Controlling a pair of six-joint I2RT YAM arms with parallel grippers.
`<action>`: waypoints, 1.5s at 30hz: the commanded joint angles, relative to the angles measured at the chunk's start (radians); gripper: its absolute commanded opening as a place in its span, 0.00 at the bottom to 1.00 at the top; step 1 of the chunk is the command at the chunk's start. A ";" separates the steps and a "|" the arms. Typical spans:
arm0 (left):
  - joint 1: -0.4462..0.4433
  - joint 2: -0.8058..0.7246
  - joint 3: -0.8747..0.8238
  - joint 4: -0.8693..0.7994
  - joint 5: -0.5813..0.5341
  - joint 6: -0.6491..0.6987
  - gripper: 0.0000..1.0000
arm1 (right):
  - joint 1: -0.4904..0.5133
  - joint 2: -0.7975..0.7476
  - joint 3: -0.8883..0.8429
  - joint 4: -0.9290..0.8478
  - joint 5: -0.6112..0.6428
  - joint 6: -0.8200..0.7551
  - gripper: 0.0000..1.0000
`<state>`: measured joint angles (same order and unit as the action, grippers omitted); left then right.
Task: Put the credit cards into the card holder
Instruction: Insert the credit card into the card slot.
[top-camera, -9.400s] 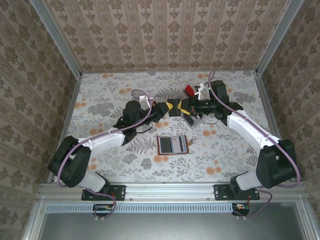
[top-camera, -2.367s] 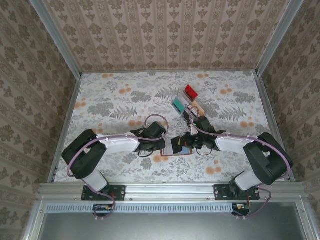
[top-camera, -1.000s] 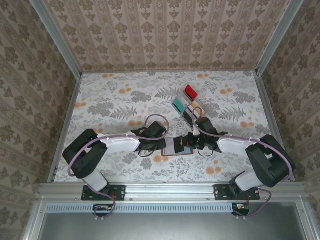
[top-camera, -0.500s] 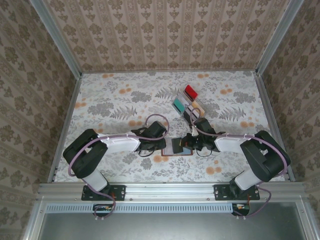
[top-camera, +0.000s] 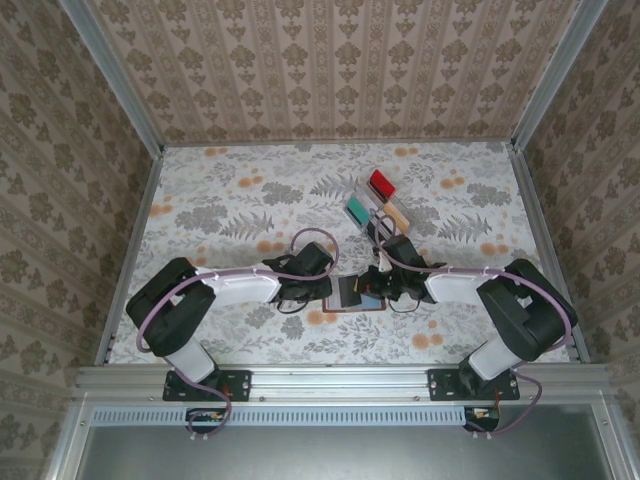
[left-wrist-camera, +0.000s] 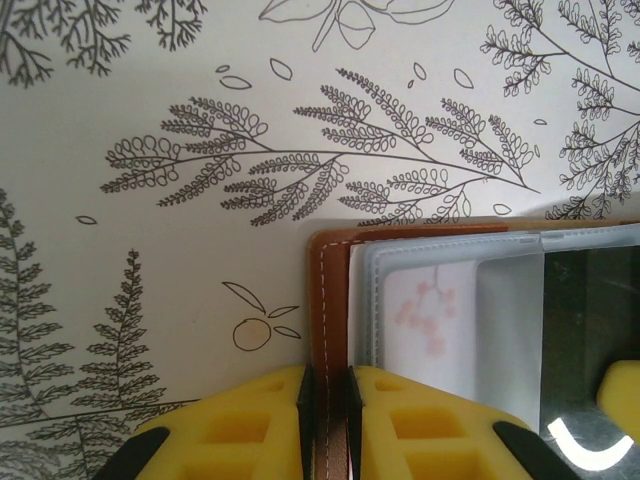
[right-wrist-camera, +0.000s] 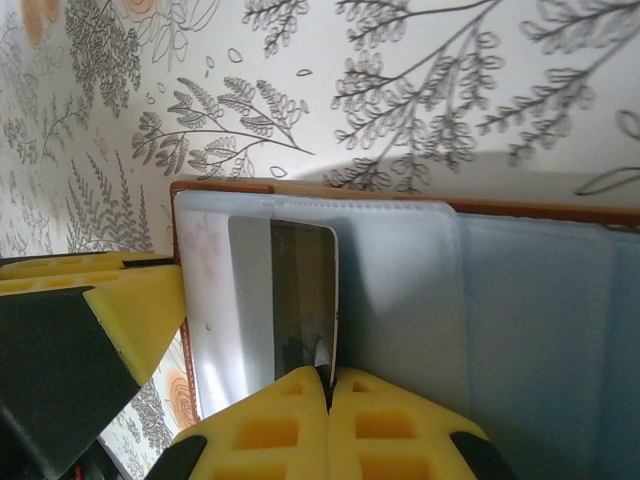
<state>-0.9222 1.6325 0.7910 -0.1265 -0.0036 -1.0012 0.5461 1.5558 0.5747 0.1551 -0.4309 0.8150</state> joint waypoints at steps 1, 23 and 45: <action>-0.007 0.025 0.006 -0.010 0.010 -0.010 0.19 | 0.032 0.045 0.018 -0.069 0.007 -0.012 0.05; -0.007 0.013 -0.006 0.000 0.010 -0.011 0.19 | 0.058 0.040 0.122 -0.191 -0.003 -0.090 0.10; -0.008 0.040 -0.002 -0.037 -0.001 -0.019 0.31 | 0.094 -0.036 0.179 -0.405 0.184 -0.144 0.22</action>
<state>-0.9241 1.6333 0.7906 -0.1112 -0.0044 -1.0214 0.6334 1.5669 0.7444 -0.1585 -0.3237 0.7074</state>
